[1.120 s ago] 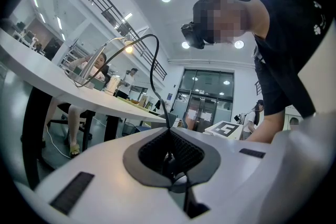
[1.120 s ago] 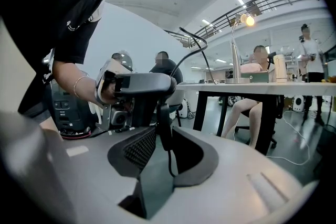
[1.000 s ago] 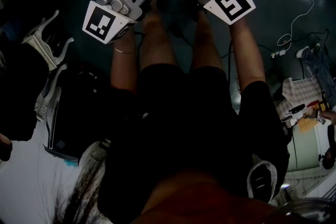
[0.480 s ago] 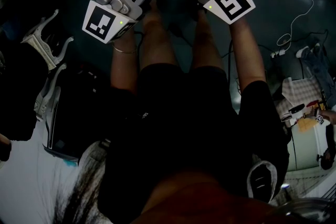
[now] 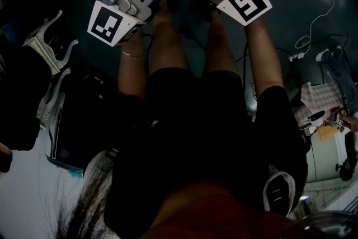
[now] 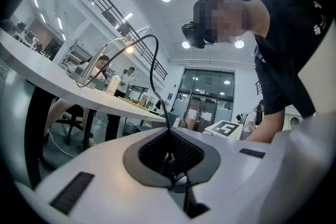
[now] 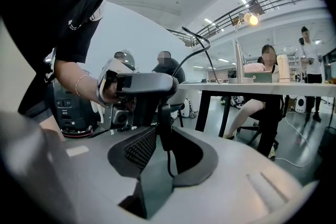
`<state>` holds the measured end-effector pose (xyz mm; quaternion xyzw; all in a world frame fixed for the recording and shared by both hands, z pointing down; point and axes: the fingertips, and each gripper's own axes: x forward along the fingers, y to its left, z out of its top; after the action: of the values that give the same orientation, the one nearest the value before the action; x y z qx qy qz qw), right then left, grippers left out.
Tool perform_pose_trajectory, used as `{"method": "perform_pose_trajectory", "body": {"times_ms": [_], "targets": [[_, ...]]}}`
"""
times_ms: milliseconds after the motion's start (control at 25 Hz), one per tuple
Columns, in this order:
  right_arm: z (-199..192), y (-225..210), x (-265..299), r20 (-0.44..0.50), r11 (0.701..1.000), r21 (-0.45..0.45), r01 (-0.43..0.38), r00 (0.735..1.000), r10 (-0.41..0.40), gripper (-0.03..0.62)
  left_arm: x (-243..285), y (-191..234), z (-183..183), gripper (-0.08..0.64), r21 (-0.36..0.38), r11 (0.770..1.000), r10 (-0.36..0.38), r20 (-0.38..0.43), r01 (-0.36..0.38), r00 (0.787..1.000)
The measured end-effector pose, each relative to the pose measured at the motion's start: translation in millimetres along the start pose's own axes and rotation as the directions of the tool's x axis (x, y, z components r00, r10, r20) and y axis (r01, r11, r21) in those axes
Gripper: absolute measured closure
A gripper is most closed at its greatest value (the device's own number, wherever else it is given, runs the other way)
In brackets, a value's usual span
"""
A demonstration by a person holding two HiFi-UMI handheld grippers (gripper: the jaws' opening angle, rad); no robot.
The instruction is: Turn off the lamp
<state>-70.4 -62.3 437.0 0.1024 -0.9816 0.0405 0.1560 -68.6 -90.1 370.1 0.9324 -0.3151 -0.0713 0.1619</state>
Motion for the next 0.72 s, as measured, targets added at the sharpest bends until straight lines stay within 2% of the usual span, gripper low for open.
{"method": "perform_pose_trajectory", "body": {"times_ms": [720], "targets": [[-0.4,-0.2,1.0,-0.004,1.0,-0.003,-0.003,1.0,0.003,0.503,0.2,1.2,-0.5,0.548,-0.004,1.0,0.0,0.002,0.0,1.0]]}}
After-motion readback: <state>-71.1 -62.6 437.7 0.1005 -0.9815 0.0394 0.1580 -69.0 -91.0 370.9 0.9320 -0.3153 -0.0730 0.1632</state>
